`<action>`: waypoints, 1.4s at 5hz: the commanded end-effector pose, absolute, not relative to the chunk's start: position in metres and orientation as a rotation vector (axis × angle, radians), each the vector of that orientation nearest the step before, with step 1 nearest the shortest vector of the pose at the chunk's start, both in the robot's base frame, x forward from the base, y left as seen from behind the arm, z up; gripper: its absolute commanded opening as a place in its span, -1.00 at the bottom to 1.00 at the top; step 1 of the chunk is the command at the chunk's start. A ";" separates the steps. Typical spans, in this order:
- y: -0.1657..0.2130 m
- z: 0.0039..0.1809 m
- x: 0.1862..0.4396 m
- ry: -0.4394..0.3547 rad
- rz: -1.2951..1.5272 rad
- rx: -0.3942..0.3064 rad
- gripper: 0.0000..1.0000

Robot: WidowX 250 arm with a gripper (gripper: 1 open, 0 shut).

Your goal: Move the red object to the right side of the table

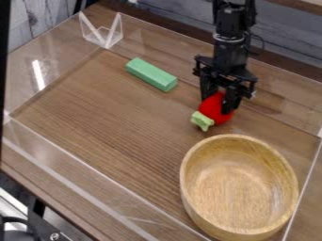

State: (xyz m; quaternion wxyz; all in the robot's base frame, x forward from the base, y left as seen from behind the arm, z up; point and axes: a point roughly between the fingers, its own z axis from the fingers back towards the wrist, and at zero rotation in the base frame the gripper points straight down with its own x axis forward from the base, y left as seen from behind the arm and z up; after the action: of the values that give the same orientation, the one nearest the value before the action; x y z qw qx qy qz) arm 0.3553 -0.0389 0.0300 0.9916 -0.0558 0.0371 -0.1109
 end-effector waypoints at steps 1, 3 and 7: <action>-0.042 0.054 0.360 0.019 -0.224 -0.117 1.00; -0.033 0.109 0.356 -0.087 -0.200 -0.131 1.00; 0.048 0.181 0.326 -0.180 -0.159 -0.095 1.00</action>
State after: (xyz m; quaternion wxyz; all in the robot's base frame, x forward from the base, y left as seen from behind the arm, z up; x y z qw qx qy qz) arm 0.3270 0.0461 0.1573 0.9940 -0.0592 -0.0527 -0.0756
